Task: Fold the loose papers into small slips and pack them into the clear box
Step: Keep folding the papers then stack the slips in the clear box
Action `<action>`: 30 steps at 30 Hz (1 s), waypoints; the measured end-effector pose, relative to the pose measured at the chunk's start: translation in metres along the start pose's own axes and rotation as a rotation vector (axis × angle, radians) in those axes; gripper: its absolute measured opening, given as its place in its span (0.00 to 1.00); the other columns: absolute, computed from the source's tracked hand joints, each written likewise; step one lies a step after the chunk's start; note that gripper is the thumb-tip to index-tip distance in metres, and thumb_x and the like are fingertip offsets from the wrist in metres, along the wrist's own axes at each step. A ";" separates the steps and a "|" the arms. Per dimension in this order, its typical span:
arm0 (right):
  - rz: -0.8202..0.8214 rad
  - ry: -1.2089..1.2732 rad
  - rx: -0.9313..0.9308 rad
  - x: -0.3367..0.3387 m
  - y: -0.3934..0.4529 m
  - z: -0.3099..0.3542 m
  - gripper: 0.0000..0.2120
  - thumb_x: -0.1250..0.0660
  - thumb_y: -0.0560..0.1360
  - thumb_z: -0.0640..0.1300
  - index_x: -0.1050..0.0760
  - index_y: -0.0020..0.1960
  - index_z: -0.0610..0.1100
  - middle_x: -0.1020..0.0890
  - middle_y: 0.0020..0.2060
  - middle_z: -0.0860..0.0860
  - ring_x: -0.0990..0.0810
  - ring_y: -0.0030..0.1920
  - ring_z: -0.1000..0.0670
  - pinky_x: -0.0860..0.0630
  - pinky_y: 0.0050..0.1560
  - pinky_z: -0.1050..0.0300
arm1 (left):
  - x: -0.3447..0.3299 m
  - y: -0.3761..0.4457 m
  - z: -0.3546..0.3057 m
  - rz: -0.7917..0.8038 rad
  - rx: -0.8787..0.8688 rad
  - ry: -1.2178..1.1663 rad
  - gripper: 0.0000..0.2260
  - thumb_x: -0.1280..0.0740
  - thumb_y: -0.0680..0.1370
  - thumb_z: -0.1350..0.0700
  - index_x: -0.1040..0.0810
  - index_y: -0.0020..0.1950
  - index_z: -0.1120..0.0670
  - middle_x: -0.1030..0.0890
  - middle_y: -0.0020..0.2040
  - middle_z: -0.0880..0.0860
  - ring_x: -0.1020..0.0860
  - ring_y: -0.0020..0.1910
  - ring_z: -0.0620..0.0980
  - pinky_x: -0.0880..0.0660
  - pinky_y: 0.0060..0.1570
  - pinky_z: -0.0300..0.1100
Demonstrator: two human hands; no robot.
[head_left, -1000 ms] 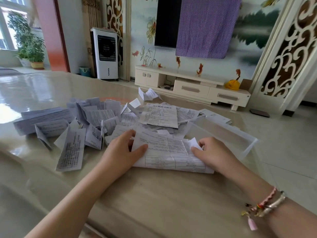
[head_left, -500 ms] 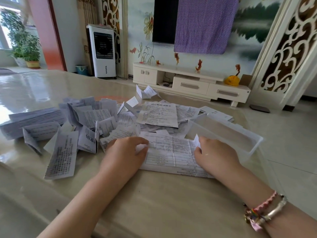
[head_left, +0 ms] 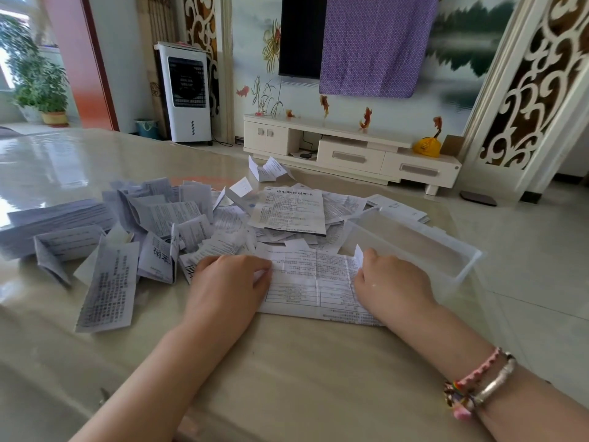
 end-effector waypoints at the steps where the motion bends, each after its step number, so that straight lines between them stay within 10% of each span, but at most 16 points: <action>1: -0.022 -0.050 0.000 0.002 -0.001 0.002 0.13 0.47 0.81 0.44 0.36 0.63 0.41 0.33 0.31 0.52 0.32 0.29 0.50 0.44 0.25 0.58 | 0.000 0.000 -0.001 0.006 0.000 0.020 0.14 0.42 0.81 0.46 0.24 0.65 0.41 0.20 0.62 0.45 0.27 0.63 0.49 0.37 0.59 0.37; 5: -0.170 -0.169 0.085 0.010 -0.009 0.012 0.27 0.46 0.81 0.47 0.53 0.74 0.38 0.24 0.46 0.49 0.27 0.35 0.48 0.44 0.26 0.57 | 0.000 0.000 -0.002 0.029 -0.008 0.061 0.14 0.43 0.81 0.46 0.23 0.64 0.41 0.20 0.61 0.44 0.27 0.62 0.49 0.37 0.59 0.38; 11: -0.205 0.001 0.257 0.023 -0.024 0.047 0.26 0.41 0.79 0.46 0.49 0.71 0.40 0.30 0.60 0.45 0.24 0.50 0.44 0.34 0.38 0.54 | -0.002 0.001 0.000 0.088 -0.010 0.068 0.17 0.44 0.79 0.38 0.21 0.59 0.42 0.17 0.55 0.47 0.24 0.57 0.49 0.39 0.60 0.40; 15: -0.236 -0.005 0.335 0.021 -0.024 0.063 0.28 0.24 0.59 0.40 0.30 0.56 0.39 0.24 0.45 0.43 0.22 0.39 0.44 0.31 0.33 0.54 | -0.005 0.001 -0.002 0.171 -0.011 0.144 0.28 0.42 0.72 0.28 0.24 0.64 0.41 0.21 0.61 0.43 0.26 0.62 0.45 0.38 0.64 0.44; 20: -0.077 0.098 0.287 0.016 -0.029 0.036 0.16 0.44 0.77 0.39 0.41 0.63 0.43 0.30 0.56 0.47 0.29 0.56 0.45 0.36 0.49 0.54 | -0.002 -0.001 -0.002 0.186 -0.005 0.142 0.31 0.43 0.70 0.25 0.27 0.67 0.41 0.23 0.65 0.43 0.27 0.64 0.45 0.37 0.64 0.44; 25: -0.017 0.081 0.206 0.018 -0.041 0.004 0.11 0.45 0.76 0.37 0.47 0.50 0.48 0.35 0.46 0.51 0.34 0.46 0.49 0.38 0.45 0.57 | -0.002 -0.003 -0.004 0.208 0.009 0.113 0.31 0.42 0.70 0.26 0.27 0.66 0.41 0.23 0.61 0.46 0.27 0.62 0.49 0.34 0.59 0.42; 30: -0.042 0.103 0.299 0.017 -0.043 0.003 0.14 0.42 0.76 0.39 0.40 0.60 0.46 0.34 0.51 0.51 0.32 0.53 0.50 0.36 0.49 0.58 | -0.006 -0.008 0.002 0.182 0.036 0.012 0.31 0.40 0.68 0.26 0.26 0.66 0.40 0.31 0.52 0.46 0.30 0.61 0.50 0.31 0.60 0.44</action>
Point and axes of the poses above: each hand's wrist, its own y-axis towards the middle knuckle, its own x-axis out of the back of the hand, z = x × y, the point moved 3 cm from there along y, towards the middle knuckle
